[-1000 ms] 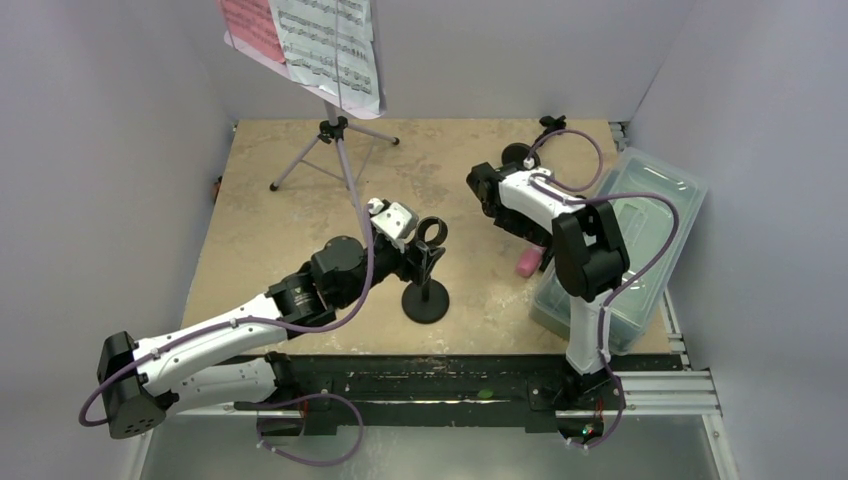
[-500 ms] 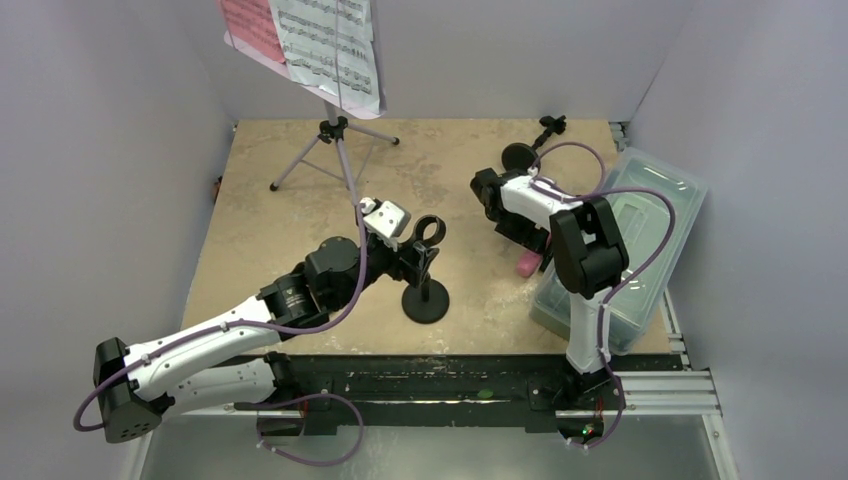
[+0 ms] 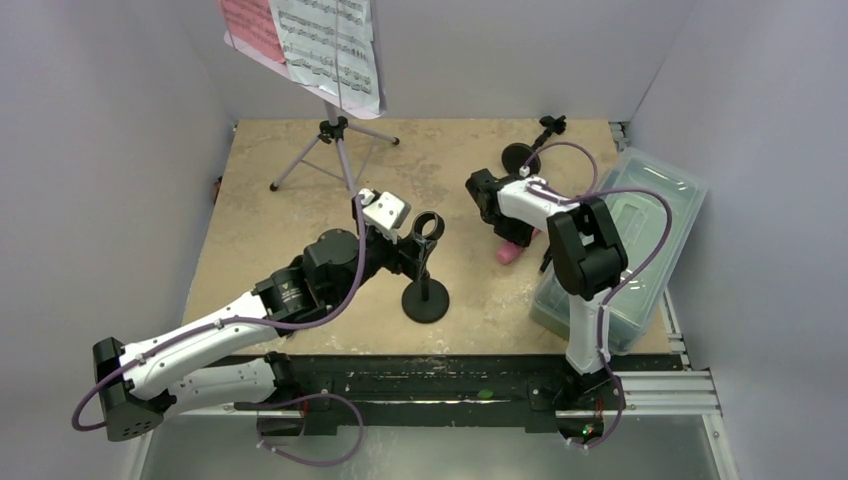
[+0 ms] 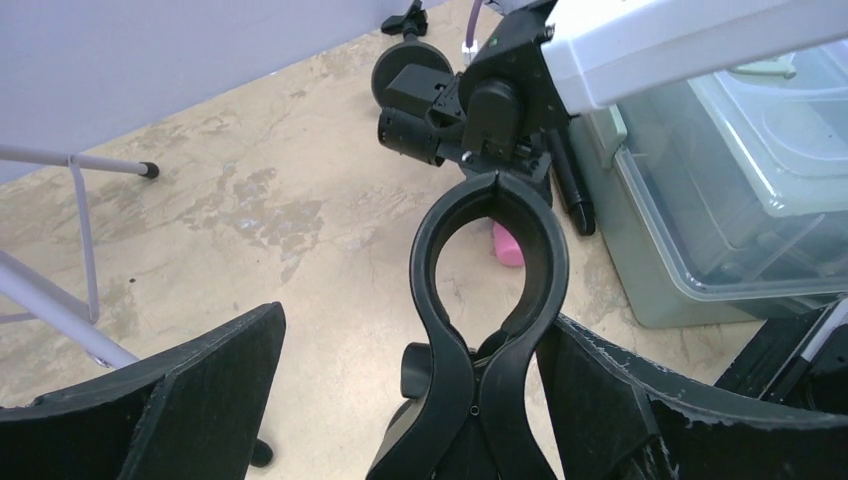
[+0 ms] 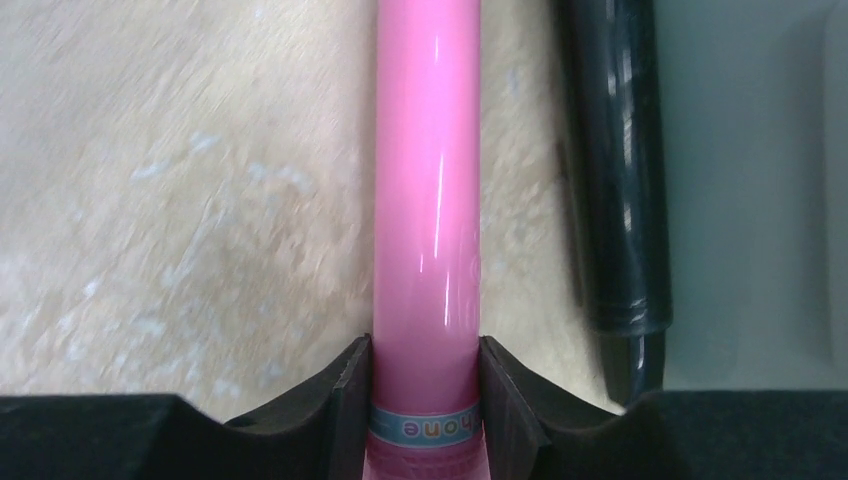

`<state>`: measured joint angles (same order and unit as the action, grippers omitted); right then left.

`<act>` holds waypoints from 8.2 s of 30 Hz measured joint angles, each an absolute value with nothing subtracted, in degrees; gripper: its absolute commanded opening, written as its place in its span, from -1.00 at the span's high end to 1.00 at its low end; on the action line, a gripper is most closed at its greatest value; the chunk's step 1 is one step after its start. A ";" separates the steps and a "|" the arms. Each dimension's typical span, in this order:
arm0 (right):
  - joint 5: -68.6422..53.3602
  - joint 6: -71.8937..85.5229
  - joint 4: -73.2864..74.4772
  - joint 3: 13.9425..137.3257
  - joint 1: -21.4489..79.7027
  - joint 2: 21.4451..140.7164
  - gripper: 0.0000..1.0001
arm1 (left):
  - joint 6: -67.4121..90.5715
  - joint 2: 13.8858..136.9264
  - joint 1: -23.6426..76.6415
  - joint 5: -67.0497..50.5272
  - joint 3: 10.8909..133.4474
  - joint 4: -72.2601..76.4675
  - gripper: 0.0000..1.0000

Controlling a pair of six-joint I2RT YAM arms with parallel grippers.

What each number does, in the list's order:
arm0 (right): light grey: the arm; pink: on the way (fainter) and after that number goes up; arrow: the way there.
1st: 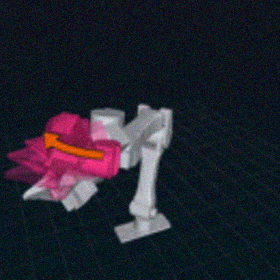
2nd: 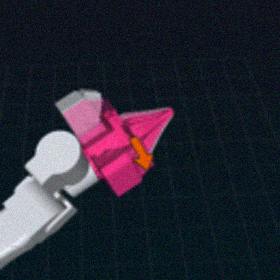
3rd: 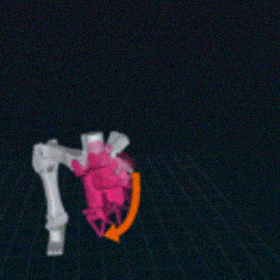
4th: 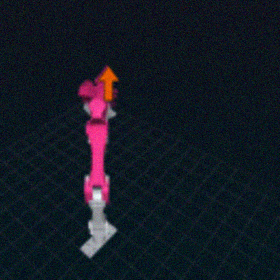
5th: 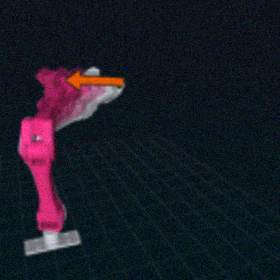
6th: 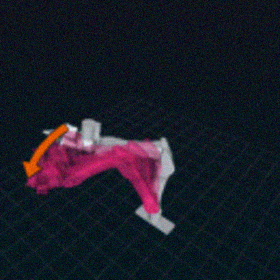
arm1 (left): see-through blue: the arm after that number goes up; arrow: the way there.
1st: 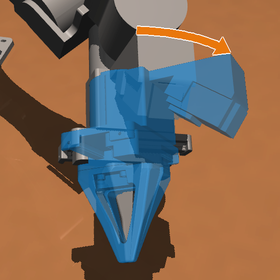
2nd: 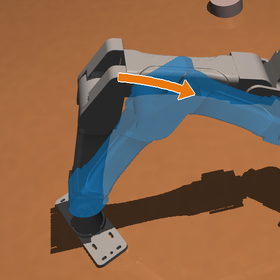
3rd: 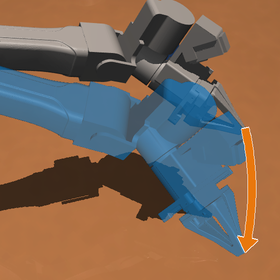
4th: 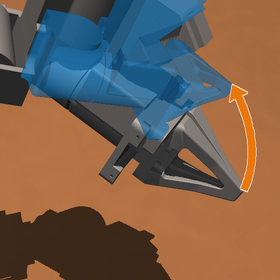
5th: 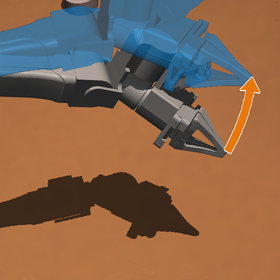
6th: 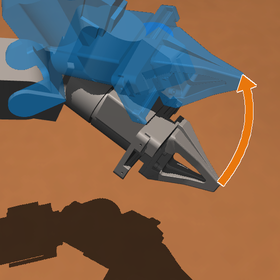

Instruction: Set up the instrument practice props

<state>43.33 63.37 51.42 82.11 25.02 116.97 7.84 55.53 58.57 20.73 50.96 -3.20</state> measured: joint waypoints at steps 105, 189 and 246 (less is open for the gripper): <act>-23.99 24.77 -1.37 89.27 44.69 64.60 -0.73 | 1.48 67.29 67.29 11.31 102.67 -31.75 1.00; 0.99 -11.60 8.69 86.32 61.41 71.16 1.00 | 6.39 45.78 67.57 22.90 39.51 2.04 -0.96; 13.43 -0.49 4.49 71.31 62.22 59.96 -0.98 | 5.13 53.87 67.64 27.20 41.82 8.45 0.26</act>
